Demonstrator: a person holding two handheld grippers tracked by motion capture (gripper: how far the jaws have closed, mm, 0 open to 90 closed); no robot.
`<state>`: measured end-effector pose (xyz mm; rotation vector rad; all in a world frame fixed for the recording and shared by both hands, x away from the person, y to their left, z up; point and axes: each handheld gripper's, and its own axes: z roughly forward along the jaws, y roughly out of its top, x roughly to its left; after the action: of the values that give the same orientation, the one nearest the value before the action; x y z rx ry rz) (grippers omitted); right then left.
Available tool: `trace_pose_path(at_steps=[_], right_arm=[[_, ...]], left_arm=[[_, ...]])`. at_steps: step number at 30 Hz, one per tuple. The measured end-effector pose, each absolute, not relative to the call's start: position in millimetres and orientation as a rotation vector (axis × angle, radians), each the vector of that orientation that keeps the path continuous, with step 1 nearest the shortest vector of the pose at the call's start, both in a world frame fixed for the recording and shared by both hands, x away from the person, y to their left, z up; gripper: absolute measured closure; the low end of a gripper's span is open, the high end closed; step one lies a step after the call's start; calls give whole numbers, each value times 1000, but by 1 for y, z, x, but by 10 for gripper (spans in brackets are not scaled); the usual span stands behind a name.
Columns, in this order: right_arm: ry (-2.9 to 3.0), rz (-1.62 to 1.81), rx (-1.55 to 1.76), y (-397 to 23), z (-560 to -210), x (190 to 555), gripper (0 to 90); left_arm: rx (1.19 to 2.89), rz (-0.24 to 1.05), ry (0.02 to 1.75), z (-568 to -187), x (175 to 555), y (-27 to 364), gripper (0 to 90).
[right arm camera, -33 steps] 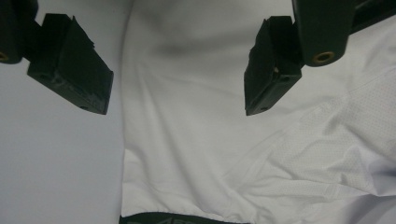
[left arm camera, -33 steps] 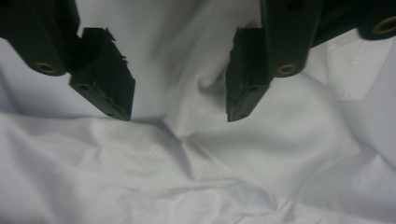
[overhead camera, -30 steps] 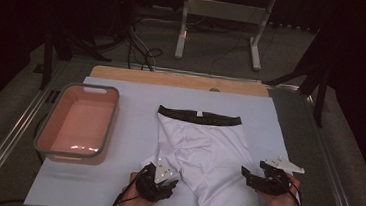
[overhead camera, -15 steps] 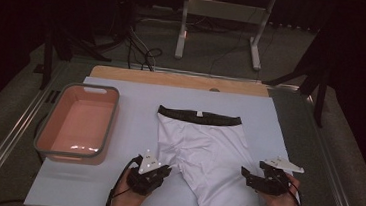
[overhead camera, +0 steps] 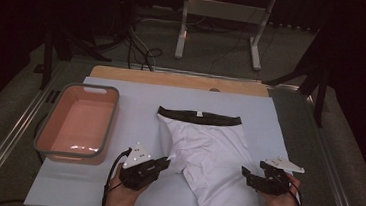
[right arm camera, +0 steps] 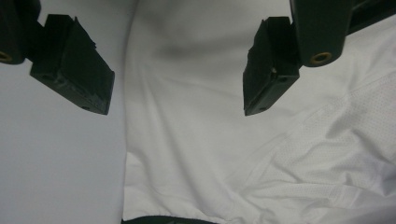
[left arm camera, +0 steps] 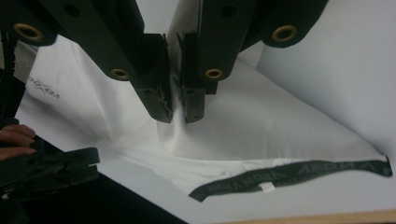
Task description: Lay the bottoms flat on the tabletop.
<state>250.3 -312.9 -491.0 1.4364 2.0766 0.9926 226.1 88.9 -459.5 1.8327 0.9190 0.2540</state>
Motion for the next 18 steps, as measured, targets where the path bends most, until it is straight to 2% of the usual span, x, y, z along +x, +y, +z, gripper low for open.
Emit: trace_pose_path(at_steps=[9, 15, 16, 18], right_arm=[[2077, 994, 1434, -313, -491, 250, 248], [2079, 995, 1435, -314, -491, 250, 248], [2079, 995, 1435, -314, -491, 250, 248], [2081, 995, 1436, -314, -491, 250, 248]], left_arm=[[1833, 283, 979, -464, 233, 103, 816], [1859, 325, 1087, -476, 239, 118, 868], [1859, 325, 1087, -476, 239, 118, 855], [1854, 314, 1077, -475, 239, 117, 770]])
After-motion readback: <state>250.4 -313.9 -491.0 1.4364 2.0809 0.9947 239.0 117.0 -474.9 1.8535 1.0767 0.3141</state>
